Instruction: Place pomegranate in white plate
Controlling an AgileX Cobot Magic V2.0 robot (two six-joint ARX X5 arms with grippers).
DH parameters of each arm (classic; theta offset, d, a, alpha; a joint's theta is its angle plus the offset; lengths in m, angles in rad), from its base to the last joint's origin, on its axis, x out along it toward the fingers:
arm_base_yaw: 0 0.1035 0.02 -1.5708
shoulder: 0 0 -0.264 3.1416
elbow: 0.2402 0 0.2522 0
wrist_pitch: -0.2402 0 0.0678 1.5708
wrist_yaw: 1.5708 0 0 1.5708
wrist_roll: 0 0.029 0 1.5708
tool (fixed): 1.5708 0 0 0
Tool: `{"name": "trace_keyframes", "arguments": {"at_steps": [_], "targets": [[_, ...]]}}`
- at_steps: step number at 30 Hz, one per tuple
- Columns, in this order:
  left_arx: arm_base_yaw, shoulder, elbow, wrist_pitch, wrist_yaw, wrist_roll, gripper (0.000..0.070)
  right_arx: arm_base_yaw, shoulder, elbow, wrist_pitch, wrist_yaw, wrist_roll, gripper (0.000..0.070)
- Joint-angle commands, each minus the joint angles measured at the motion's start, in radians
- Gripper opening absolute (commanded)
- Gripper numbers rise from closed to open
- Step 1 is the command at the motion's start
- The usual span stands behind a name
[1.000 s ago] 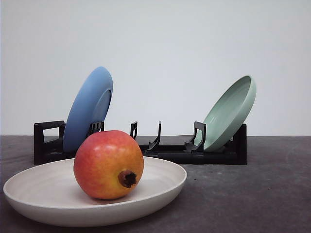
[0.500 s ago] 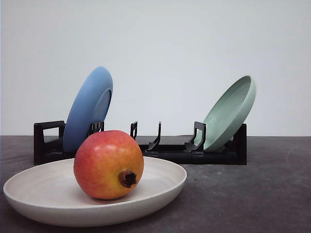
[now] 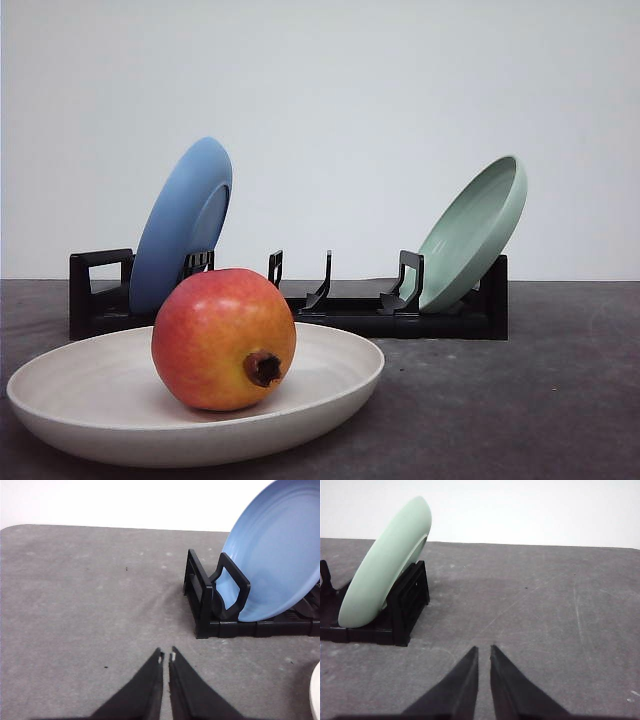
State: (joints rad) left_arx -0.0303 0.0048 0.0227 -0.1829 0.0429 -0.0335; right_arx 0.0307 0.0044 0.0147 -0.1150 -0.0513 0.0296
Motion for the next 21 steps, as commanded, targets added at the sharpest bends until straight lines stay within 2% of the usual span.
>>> {"name": "trace_keyframes", "arguments": {"at_steps": [1, 21], "targets": [[0.0, -0.002, -0.011, -0.003, -0.002, 0.014, 0.0, -0.002, -0.001, -0.005, 0.011, 0.0, -0.005, 0.0042], [0.0, -0.002, -0.011, -0.003, -0.002, 0.014, 0.0, -0.002, -0.001, -0.005, 0.011, 0.0, -0.005, 0.0042]]}}
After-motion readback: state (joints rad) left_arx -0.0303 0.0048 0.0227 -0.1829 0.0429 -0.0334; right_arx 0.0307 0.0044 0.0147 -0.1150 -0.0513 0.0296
